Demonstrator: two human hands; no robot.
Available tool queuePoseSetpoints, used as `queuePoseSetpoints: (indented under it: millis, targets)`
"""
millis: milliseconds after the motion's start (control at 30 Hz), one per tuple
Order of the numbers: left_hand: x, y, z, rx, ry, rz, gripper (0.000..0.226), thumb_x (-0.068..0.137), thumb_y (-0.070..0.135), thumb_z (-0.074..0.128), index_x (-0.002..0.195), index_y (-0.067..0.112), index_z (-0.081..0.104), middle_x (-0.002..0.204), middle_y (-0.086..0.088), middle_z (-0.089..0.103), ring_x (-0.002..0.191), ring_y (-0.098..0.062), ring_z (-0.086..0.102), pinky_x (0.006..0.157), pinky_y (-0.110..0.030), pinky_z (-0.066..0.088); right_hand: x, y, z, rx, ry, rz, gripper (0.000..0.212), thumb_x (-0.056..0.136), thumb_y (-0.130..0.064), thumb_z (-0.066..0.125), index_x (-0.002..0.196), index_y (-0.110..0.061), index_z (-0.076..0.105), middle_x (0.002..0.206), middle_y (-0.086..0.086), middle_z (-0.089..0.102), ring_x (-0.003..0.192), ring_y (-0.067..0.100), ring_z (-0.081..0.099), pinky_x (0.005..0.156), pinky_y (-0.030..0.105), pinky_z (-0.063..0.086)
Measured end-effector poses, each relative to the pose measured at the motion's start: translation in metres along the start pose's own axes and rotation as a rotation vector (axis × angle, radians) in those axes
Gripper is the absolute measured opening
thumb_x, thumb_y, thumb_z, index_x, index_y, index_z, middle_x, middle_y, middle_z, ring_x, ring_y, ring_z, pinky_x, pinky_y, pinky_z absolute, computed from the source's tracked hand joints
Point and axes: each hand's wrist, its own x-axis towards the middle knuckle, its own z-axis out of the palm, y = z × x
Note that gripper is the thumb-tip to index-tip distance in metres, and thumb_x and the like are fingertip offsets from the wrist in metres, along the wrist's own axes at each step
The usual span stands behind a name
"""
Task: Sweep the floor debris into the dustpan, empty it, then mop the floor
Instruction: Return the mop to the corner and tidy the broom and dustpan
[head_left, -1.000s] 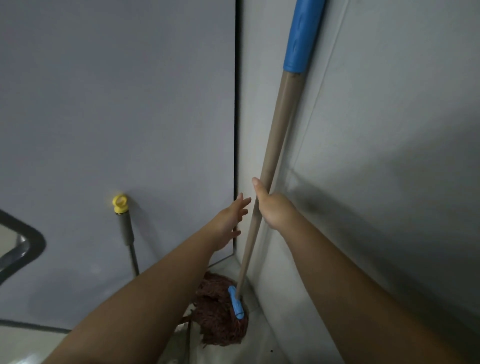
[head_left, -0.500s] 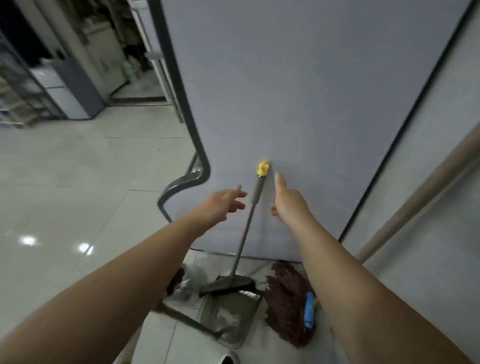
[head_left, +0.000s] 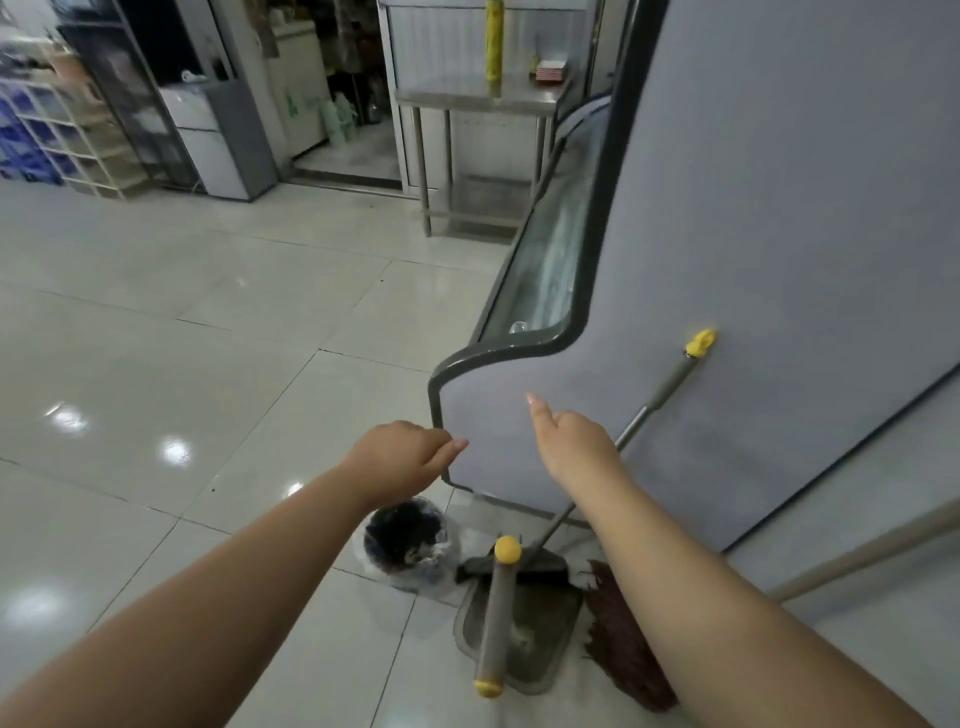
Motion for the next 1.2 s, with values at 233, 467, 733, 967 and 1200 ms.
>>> queuePoseSetpoints:
  millis: [233,467,733,967,1200]
  targets:
    - [-0.027,-0.050,0.039,-0.030,-0.072,0.217,0.040,0.099,0.044,0.026,0.085,0.018,0.052,0.072,-0.001,0.051,0.075,-0.023,0.053,0.061,-0.030,0.032,-0.050,-0.013,0.077,-0.133,-0.034,0.229,0.072,0.094,-0.061,0.021,0.105,-0.004,0.062,0.106,0.016,0.064,0.096,0.030,0.058,0.072,0.031,0.037]
    - [-0.026,-0.051,0.070,-0.168,-0.127,0.325,0.042,0.099,0.041,0.030,0.060,0.025,0.031,0.056,0.010,0.037,0.064,-0.019,0.043,0.059,-0.030,0.029,-0.082,-0.004,0.107,0.046,0.013,0.403,0.065,0.094,-0.057,0.034,0.137,-0.007,0.039,0.137,0.017,0.048,0.124,0.031,0.047,0.094,0.036,0.038]
    - [0.007,-0.035,0.072,-0.141,-0.235,0.397,0.038,0.099,0.041,0.030,0.071,0.020,0.044,0.068,0.000,0.052,0.069,-0.019,0.049,0.060,-0.029,0.030,-0.057,0.029,0.100,0.180,-0.017,0.512,0.062,0.091,-0.066,0.026,0.098,-0.012,0.056,0.112,0.013,0.061,0.102,0.028,0.055,0.080,0.034,0.036]
    - [0.061,-0.028,0.065,-0.172,-0.309,0.396,0.036,0.099,0.043,0.029,0.071,0.025,0.040,0.059,0.007,0.041,0.068,-0.020,0.044,0.063,-0.029,0.031,-0.003,0.052,0.085,0.444,0.068,0.661,0.057,0.092,-0.062,0.024,0.074,-0.017,0.052,0.082,0.003,0.054,0.086,0.023,0.055,0.079,0.034,0.043]
    - [0.160,-0.018,0.054,-0.243,-0.386,0.527,0.047,0.100,0.041,0.029,0.098,0.007,0.061,0.093,-0.012,0.066,0.088,-0.026,0.057,0.079,-0.033,0.043,0.053,0.050,0.047,0.608,0.313,0.804,0.066,0.094,-0.057,0.031,0.118,-0.002,0.058,0.114,0.018,0.062,0.105,0.032,0.059,0.095,0.039,0.047]
